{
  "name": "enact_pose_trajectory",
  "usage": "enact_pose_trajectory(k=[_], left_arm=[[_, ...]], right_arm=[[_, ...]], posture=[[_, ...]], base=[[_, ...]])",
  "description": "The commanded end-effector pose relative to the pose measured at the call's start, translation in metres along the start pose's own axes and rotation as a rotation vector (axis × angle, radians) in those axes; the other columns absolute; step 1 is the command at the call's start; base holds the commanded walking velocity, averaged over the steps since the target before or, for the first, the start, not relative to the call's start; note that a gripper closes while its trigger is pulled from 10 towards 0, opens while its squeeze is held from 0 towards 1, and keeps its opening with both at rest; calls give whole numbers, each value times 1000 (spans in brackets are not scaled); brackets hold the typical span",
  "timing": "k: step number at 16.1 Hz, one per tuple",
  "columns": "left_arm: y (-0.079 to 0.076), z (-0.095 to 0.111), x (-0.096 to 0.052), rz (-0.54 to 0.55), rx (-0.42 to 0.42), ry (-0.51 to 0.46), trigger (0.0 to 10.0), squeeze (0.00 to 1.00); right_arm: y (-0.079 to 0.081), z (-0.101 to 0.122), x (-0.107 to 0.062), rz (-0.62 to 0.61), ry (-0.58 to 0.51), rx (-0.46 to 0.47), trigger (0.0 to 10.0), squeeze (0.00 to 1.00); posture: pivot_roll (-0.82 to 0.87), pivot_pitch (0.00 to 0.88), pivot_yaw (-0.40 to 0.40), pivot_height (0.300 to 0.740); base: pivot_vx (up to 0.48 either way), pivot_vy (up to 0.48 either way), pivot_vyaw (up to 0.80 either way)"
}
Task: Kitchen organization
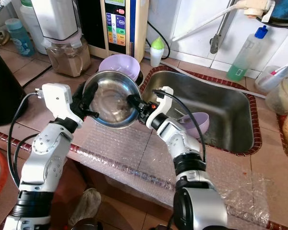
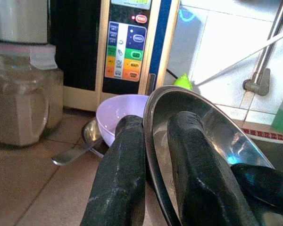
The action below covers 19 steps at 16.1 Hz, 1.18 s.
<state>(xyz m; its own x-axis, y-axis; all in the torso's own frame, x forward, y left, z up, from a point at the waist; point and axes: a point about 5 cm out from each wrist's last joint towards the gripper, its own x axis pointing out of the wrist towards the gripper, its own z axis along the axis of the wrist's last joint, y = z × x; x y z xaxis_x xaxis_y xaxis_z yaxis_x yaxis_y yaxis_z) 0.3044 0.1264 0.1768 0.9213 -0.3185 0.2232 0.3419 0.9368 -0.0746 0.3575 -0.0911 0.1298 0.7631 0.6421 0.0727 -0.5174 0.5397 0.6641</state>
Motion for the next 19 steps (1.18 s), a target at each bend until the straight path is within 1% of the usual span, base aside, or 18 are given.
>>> enact_pose_trajectory(k=[1,2,3,5,7,8,10,11,12,13,15,16,18,19], left_arm=[[-5,8,3,-63,25,-14,10000,1000],[-6,15,6,-75,57,-39,10000,1000],[-6,19,7,-77,68,-57,10000,1000],[-6,28,10,-70,65,-91,10000,1000],[-5,31,10,-64,70,-102,10000,1000],[-4,26,8,-56,77,-85,10000,1000],[-3,19,4,-63,91,-52,10000,1000],[-4,13,0,-71,95,-21,10000,1000],[-5,12,0,-72,96,-16,10000,1000],[-4,2,-5,-81,116,34,10000,1000],[-4,-8,-12,-100,142,76,10000,1000],[-4,-15,-19,-127,160,108,10000,1000],[-4,-25,-28,-175,208,154,10000,1000],[-5,-33,-36,-227,242,193,10000,1000]], right_arm=[[-6,33,-6,-67,-159,-35,0,0],[-6,38,-5,-83,-188,-24,0,0],[-6,43,-5,-93,-213,-17,0,0],[-5,55,-4,-113,-275,-16,0,0],[-4,67,-3,-133,-332,-29,0,0],[-7,79,-5,-205,-382,-55,0,0],[-17,90,-12,-341,-427,-116,0,0],[-29,98,-22,-467,-450,-174,0,0],[-31,100,-24,-483,-454,-181,0,0],[-41,103,-34,-570,-458,-210,0,0],[-51,102,-43,-667,-442,-243,0,0],[-59,99,-49,-742,-422,-291,0,0],[-74,87,-60,-911,-327,-359,0,0],[-86,75,-70,-1012,-262,-363,0,0]], posture=[[96,0,-29,740],[98,0,-25,740],[99,0,-22,740],[105,0,-24,740],[105,0,-24,740],[108,0,-28,740],[108,0,-28,740],[106,0,-30,740],[106,0,-30,740],[105,0,-31,740],[105,0,-31,740],[105,0,-31,740],[105,0,-28,740],[110,0,-30,740]], base=[[0,0,0],[0,0,0],[0,0,0],[0,0,0],[0,0,0],[0,0,0],[0,0,0],[0,0,0],[0,0,0],[0,0,0],[0,0,0],[0,0,0],[0,0,0],[0,0,0]])
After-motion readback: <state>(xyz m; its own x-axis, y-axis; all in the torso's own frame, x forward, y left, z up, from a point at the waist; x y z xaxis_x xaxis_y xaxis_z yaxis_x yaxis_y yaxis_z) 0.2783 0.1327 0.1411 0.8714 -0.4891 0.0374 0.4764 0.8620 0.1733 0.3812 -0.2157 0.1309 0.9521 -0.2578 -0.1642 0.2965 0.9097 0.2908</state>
